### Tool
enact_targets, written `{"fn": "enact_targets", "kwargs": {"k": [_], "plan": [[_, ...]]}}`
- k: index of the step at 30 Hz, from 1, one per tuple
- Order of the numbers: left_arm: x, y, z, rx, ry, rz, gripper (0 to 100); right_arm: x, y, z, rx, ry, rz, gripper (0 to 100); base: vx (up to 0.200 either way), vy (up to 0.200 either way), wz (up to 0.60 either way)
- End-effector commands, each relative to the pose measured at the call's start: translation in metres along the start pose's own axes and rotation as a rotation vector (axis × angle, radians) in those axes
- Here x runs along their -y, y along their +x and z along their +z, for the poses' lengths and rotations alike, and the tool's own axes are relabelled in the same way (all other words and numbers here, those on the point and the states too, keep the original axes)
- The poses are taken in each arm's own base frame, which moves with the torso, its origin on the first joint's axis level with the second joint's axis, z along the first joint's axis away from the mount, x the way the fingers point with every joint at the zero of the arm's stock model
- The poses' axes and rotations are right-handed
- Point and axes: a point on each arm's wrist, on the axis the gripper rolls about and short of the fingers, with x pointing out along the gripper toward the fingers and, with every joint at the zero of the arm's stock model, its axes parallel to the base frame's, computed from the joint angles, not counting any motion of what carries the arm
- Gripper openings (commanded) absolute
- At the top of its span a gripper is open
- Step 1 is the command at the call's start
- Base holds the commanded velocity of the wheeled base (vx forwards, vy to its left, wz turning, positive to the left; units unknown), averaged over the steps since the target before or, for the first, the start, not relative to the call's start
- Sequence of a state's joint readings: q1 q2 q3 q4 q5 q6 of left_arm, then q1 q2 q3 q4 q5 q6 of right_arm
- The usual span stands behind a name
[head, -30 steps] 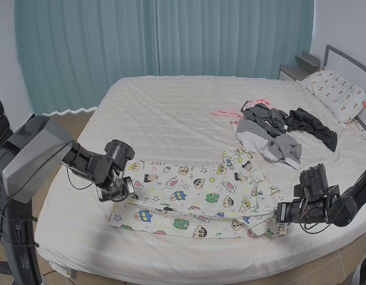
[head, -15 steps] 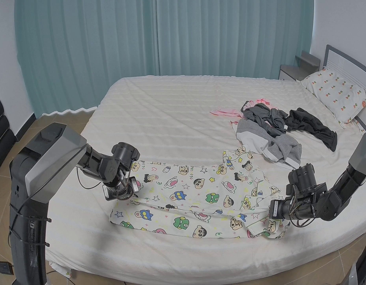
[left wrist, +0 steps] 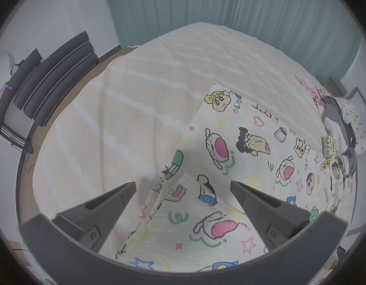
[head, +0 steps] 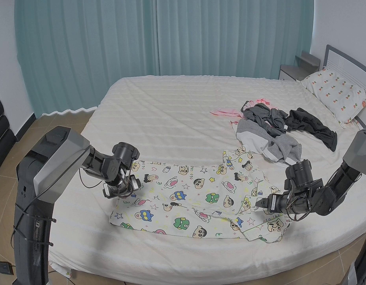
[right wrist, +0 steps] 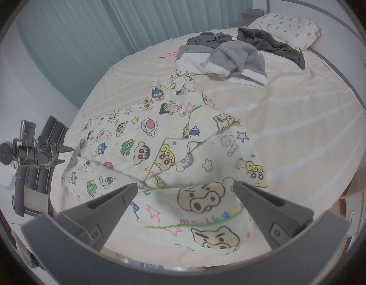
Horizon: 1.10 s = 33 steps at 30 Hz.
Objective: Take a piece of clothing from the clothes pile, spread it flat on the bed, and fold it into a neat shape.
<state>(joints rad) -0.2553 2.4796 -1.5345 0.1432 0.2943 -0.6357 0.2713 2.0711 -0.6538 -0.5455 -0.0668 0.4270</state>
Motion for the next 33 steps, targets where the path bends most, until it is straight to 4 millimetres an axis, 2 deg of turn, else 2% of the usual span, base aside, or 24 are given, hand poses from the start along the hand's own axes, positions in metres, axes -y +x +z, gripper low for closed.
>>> {"fn": "enact_targets", "kwargs": {"k": [1, 3, 8, 9, 10, 11, 14, 17, 19, 20, 22, 23, 24, 25, 26, 31, 33], "plan": [[-0.011, 0.0, 0.018, 0.036, -0.049, 0.012, 100, 0.011, -0.01, 0.012, 0.046, 0.067, -0.013, 100, 0.0, 0.0, 0.0], [-0.017, -0.006, 0.027, 0.054, -0.076, 0.009, 100, 0.013, -0.015, 0.014, 0.06, 0.107, -0.012, 100, 0.0, 0.0, 0.0], [-0.045, -0.043, 0.056, 0.054, -0.204, -0.06, 100, 0.014, -0.044, 0.009, 0.083, 0.219, 0.027, 100, 0.0, 0.0, 0.0], [-0.045, -0.043, 0.056, 0.054, -0.204, -0.06, 100, 0.014, -0.044, 0.009, 0.083, 0.219, 0.027, 100, 0.0, 0.0, 0.0], [-0.059, -0.067, 0.061, -0.001, -0.259, -0.138, 100, 0.007, -0.054, -0.001, 0.063, 0.278, 0.062, 100, 0.0, 0.0, 0.0], [-0.065, -0.078, 0.061, -0.031, -0.288, -0.176, 100, 0.003, -0.058, -0.008, 0.04, 0.307, 0.078, 100, 0.0, 0.0, 0.0], [-0.085, -0.107, 0.046, -0.132, -0.344, -0.268, 100, -0.005, -0.06, -0.032, -0.063, 0.395, 0.109, 100, 0.0, 0.0, 0.0], [-0.114, -0.134, 0.019, -0.234, -0.393, -0.373, 100, -0.003, -0.053, -0.052, -0.17, 0.447, 0.105, 100, 0.0, 0.0, 0.0], [-0.129, -0.146, 0.003, -0.264, -0.446, -0.449, 100, -0.002, -0.046, -0.058, -0.197, 0.458, 0.105, 100, 0.0, 0.0, 0.0], [-0.129, -0.146, 0.003, -0.264, -0.446, -0.449, 100, -0.002, -0.046, -0.058, -0.197, 0.458, 0.105, 100, 0.0, 0.0, 0.0], [-0.148, -0.158, -0.022, -0.284, -0.512, -0.541, 100, -0.001, -0.034, -0.066, -0.189, 0.476, 0.113, 100, 0.0, 0.0, 0.0], [-0.154, -0.16, -0.036, -0.288, -0.532, -0.572, 100, 0.0, -0.028, -0.072, -0.19, 0.475, 0.116, 100, 0.0, 0.0, 0.0], [-0.154, -0.16, -0.036, -0.288, -0.532, -0.572, 100, 0.0, -0.028, -0.072, -0.19, 0.475, 0.116, 100, 0.0, 0.0, 0.0], [-0.162, -0.16, -0.056, -0.281, -0.567, -0.599, 100, 0.003, -0.02, -0.081, -0.186, 0.47, 0.11, 100, 0.0, 0.0, 0.0], [-0.164, -0.158, -0.063, -0.271, -0.582, -0.614, 100, 0.004, -0.017, -0.084, -0.185, 0.47, 0.109, 100, 0.0, 0.0, 0.0], [-0.166, -0.15, -0.072, -0.227, -0.631, -0.664, 100, 0.008, -0.01, -0.093, -0.168, 0.47, 0.111, 100, 0.0, 0.0, 0.0], [-0.164, -0.137, -0.075, -0.242, -0.662, -0.663, 100, 0.006, -0.006, -0.1, -0.146, 0.452, 0.084, 100, 0.0, 0.0, 0.0]]}}
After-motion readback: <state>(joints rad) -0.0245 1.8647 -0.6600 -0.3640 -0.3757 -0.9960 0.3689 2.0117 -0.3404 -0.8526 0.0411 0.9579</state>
